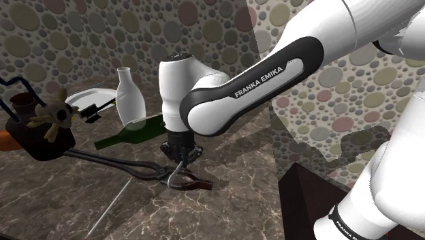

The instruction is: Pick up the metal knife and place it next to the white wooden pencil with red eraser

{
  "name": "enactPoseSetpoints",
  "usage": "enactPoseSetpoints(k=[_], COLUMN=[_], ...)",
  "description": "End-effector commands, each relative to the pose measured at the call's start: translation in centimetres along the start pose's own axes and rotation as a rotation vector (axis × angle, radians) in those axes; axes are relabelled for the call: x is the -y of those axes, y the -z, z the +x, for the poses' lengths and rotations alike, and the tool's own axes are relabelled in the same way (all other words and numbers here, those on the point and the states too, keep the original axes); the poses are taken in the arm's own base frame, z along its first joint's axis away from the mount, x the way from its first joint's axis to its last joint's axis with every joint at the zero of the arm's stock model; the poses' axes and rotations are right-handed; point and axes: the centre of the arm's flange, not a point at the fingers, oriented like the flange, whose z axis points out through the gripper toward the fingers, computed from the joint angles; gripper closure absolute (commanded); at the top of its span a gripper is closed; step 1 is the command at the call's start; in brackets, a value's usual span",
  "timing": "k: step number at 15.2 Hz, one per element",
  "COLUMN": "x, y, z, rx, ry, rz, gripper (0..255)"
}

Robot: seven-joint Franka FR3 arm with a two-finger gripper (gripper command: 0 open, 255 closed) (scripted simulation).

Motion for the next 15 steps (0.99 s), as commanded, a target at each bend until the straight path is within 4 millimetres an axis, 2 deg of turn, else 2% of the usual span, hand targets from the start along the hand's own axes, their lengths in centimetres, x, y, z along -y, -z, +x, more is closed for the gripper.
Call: enactPoseSetpoints(k=[1,5,6,11,15], x=[0.0,0.0,0.0,0.0,0.0], y=[-0.2,-0.2,-0.2,-0.2,4.8], z=[0.1,0.1,0.1,0.1,0.1], rx=[0.000,0.000,0.000,0.000,0.000], ry=[0.000,0.000,0.000,0.000,0.000], rz=[-0.001,-0.001,-0.001,-0.001,-0.001], gripper=[255,255,0,0,0])
